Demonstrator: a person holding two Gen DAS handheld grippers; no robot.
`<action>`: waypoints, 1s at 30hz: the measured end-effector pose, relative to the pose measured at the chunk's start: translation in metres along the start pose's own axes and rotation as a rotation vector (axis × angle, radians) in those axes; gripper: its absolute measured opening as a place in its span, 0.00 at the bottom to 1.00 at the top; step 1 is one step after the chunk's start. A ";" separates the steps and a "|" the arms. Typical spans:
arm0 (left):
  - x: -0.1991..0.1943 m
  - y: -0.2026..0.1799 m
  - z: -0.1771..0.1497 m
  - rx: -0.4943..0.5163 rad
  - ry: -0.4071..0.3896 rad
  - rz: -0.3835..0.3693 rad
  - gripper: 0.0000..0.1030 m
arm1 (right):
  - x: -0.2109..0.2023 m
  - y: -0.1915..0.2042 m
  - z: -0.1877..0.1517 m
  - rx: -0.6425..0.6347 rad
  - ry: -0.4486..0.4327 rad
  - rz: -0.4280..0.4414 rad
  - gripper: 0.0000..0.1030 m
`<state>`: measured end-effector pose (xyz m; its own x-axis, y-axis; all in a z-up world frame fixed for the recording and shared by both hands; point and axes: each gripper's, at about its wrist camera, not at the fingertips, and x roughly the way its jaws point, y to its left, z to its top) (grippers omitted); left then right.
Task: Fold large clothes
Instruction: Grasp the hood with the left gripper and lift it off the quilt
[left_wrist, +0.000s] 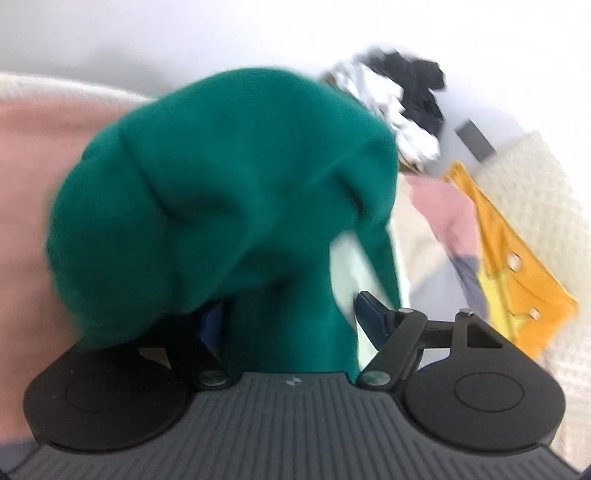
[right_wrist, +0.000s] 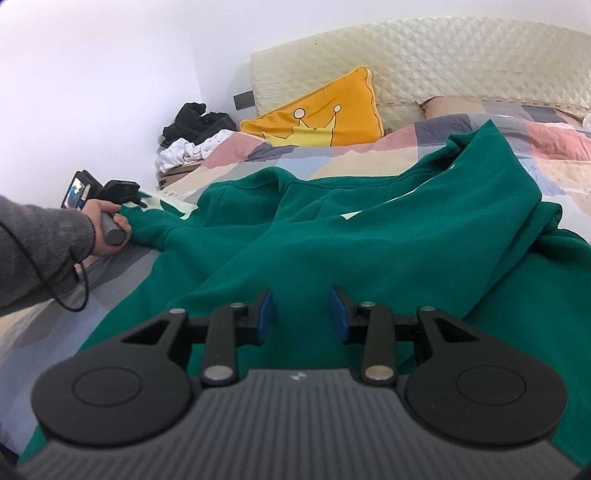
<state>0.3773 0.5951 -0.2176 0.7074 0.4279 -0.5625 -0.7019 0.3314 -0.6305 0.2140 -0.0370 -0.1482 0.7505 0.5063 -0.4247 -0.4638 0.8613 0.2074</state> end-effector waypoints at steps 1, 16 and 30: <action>0.004 0.001 0.002 -0.014 0.006 0.007 0.74 | 0.000 0.000 0.000 0.004 0.000 0.002 0.37; -0.072 -0.106 0.021 0.494 -0.077 0.141 0.14 | -0.013 -0.013 0.013 0.078 -0.044 -0.003 0.37; -0.244 -0.273 -0.036 0.989 -0.233 -0.017 0.14 | -0.069 -0.037 0.033 0.134 -0.156 -0.019 0.37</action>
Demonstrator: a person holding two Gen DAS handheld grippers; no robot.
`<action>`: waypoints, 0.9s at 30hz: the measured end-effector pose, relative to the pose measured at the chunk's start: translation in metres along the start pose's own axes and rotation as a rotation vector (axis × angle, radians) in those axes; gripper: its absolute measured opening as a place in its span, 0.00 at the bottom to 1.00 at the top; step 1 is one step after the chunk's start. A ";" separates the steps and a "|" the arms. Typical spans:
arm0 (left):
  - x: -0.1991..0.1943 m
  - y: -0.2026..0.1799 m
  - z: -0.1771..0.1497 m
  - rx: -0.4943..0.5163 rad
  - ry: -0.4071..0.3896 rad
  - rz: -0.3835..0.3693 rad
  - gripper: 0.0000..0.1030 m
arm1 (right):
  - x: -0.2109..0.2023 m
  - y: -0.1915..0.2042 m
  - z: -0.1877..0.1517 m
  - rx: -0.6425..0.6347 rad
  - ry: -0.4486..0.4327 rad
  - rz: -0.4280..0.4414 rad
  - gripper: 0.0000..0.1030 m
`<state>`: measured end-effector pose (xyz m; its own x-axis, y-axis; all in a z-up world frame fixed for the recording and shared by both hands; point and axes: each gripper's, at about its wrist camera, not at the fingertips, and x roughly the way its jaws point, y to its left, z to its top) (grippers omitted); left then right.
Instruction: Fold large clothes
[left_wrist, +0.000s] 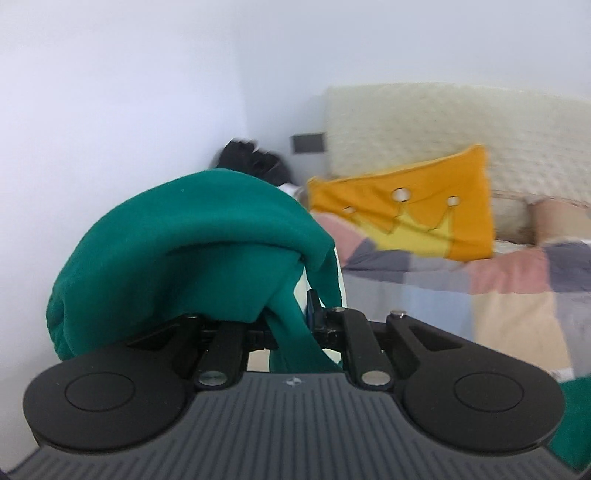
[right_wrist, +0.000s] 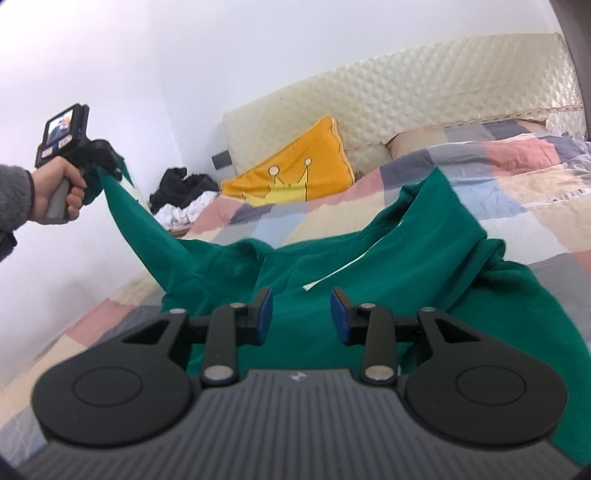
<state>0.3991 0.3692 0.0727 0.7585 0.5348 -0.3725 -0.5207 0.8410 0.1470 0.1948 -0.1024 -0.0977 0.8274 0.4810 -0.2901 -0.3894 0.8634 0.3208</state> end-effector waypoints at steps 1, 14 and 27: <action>-0.012 -0.009 0.003 0.021 -0.010 -0.007 0.14 | -0.007 -0.004 0.002 0.008 -0.011 0.003 0.37; -0.124 -0.136 -0.034 0.240 -0.062 -0.144 0.14 | -0.058 -0.052 0.026 0.134 -0.131 0.001 0.39; -0.186 -0.277 -0.177 0.283 0.080 -0.545 0.14 | -0.068 -0.077 0.028 0.213 -0.132 -0.075 0.40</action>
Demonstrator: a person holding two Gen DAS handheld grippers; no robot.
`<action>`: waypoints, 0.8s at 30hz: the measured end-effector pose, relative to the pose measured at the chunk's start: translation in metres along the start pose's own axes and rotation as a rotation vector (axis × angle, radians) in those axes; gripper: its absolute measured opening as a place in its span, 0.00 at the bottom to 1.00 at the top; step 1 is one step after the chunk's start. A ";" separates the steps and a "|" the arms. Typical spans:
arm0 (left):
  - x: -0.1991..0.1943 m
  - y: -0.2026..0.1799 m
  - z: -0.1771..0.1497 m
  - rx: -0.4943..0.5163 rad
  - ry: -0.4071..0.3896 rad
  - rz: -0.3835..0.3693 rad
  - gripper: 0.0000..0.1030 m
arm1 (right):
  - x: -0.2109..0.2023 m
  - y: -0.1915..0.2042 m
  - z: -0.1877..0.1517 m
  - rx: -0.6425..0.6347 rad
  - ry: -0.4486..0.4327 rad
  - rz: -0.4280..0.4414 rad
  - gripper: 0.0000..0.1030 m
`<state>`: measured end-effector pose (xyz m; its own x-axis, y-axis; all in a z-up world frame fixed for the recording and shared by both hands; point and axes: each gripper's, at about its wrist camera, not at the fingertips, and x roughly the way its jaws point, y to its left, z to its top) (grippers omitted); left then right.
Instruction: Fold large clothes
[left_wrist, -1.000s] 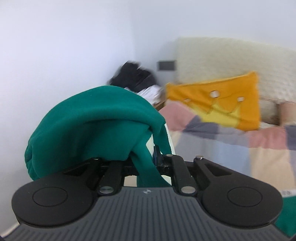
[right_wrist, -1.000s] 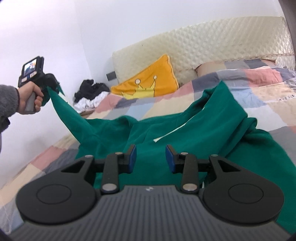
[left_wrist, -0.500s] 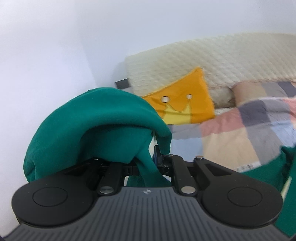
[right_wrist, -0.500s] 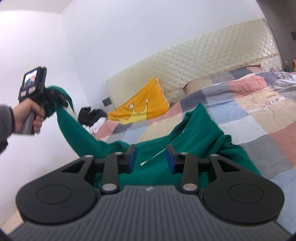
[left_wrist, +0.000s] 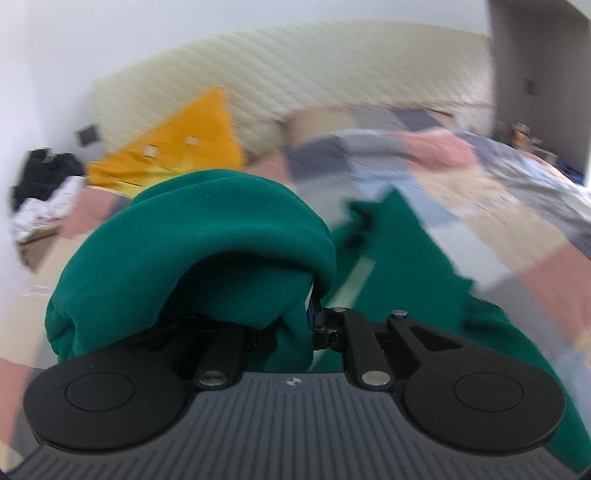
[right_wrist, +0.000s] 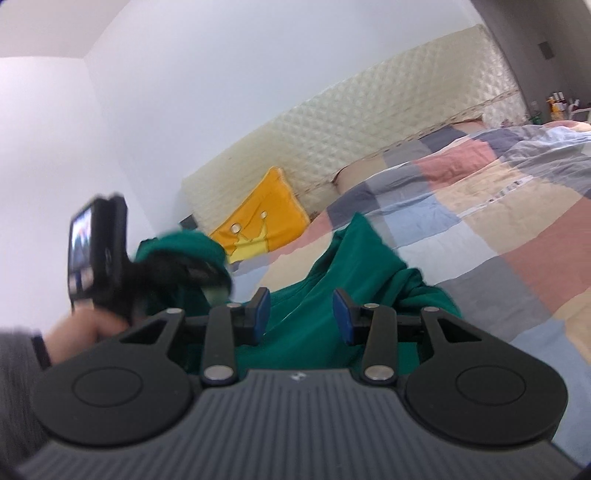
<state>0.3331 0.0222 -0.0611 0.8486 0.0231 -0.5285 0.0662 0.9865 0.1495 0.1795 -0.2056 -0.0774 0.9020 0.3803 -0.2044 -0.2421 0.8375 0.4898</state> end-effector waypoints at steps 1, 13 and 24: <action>0.004 -0.013 -0.006 0.012 0.014 -0.025 0.14 | 0.001 -0.003 0.002 0.008 -0.003 -0.013 0.40; 0.079 -0.045 -0.067 -0.031 0.090 -0.101 0.15 | 0.020 -0.033 -0.005 0.068 0.043 -0.110 0.41; -0.009 -0.017 -0.070 -0.181 0.050 -0.162 0.64 | 0.024 -0.032 -0.007 0.040 0.035 -0.124 0.41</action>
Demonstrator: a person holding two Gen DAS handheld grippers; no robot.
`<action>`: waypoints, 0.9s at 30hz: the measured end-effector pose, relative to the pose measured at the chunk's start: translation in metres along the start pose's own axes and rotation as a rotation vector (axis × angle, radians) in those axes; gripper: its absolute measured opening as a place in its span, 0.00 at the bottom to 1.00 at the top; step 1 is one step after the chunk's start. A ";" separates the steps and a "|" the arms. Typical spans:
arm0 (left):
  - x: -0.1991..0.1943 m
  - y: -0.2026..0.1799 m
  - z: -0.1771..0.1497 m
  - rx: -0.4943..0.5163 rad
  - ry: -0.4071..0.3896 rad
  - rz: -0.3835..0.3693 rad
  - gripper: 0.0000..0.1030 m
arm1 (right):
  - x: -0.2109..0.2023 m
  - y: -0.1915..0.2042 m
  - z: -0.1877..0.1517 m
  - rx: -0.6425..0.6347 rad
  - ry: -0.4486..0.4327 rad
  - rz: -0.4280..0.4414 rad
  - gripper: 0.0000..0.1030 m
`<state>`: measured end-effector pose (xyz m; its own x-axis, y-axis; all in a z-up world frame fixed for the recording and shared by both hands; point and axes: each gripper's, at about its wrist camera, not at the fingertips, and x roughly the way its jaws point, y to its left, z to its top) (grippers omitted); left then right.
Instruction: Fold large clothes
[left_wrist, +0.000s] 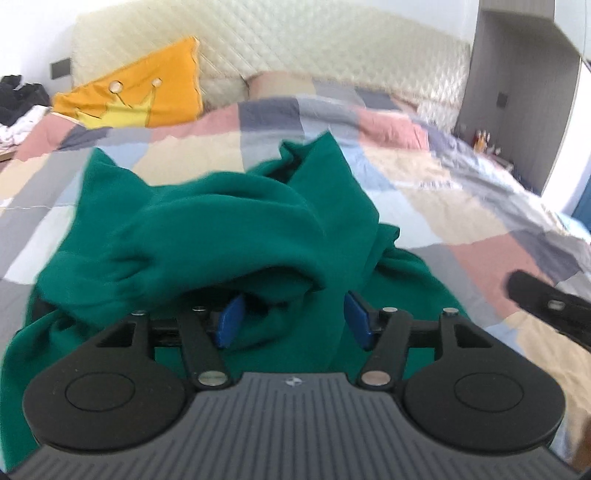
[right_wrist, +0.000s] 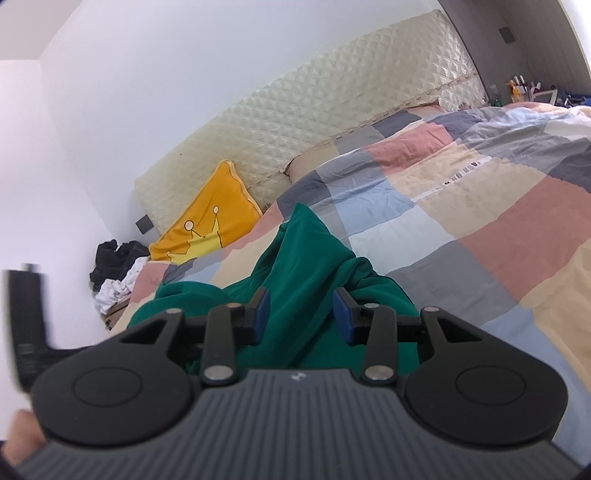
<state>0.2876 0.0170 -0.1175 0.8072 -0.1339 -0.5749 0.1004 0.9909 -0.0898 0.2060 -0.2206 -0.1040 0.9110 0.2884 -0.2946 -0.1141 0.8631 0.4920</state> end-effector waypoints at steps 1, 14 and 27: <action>-0.009 0.003 -0.002 -0.016 -0.001 -0.004 0.64 | 0.001 0.002 -0.001 -0.009 0.003 0.001 0.41; -0.079 0.058 -0.039 -0.103 -0.016 0.128 0.64 | 0.012 0.046 -0.018 -0.237 0.033 0.069 0.41; -0.064 0.085 -0.053 -0.115 0.046 0.205 0.64 | 0.079 0.107 -0.046 -0.578 0.070 0.113 0.67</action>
<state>0.2139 0.1090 -0.1319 0.7762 0.0663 -0.6270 -0.1316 0.9896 -0.0583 0.2478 -0.0866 -0.1126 0.8544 0.4014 -0.3298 -0.4243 0.9055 0.0029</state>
